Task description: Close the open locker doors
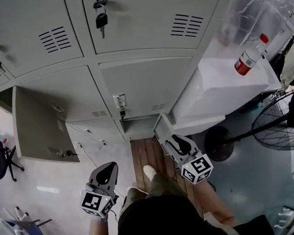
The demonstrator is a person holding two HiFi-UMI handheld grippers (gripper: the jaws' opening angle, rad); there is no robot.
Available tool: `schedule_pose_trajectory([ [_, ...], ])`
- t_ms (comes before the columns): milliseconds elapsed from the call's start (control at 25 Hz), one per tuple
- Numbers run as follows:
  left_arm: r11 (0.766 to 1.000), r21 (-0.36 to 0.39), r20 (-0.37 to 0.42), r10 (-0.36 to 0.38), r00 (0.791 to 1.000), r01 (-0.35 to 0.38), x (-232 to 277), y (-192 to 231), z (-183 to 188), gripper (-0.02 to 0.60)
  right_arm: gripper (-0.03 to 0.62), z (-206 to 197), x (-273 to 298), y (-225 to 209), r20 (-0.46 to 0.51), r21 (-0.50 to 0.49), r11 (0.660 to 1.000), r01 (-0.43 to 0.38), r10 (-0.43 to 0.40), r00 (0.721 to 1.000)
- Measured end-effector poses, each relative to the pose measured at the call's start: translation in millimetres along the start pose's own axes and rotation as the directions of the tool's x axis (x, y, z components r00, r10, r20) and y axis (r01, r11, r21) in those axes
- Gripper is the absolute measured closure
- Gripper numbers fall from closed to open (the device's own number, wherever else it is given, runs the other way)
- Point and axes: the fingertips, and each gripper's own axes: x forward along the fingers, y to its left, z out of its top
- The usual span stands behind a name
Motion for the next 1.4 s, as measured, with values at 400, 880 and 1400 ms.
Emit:
schedule_pose_trajectory([
  [400, 0.994, 0.021, -0.072, -0.106, 0.992, 0.108, 30.4, -25.0, -11.6, 0.575, 0.444, -84.6, -33.1, -49.1, -0.119, 0.076, 0.985, 0.153, -0.144, 0.982],
  [880, 0.988, 0.043, -0.135, -0.143, 0.980, 0.150, 56.5, -39.1, -17.1, 0.574, 0.416, -168.9, -47.1, -93.1, -0.266, 0.121, 0.962, 0.244, -0.206, 0.942],
  [1400, 0.989, 0.047, -0.158, -0.132, 0.979, 0.141, 60.1, -41.5, -20.4, 0.574, 0.404, -213.0, -41.3, -100.3, -0.353, 0.164, 0.957, 0.239, -0.169, 0.920],
])
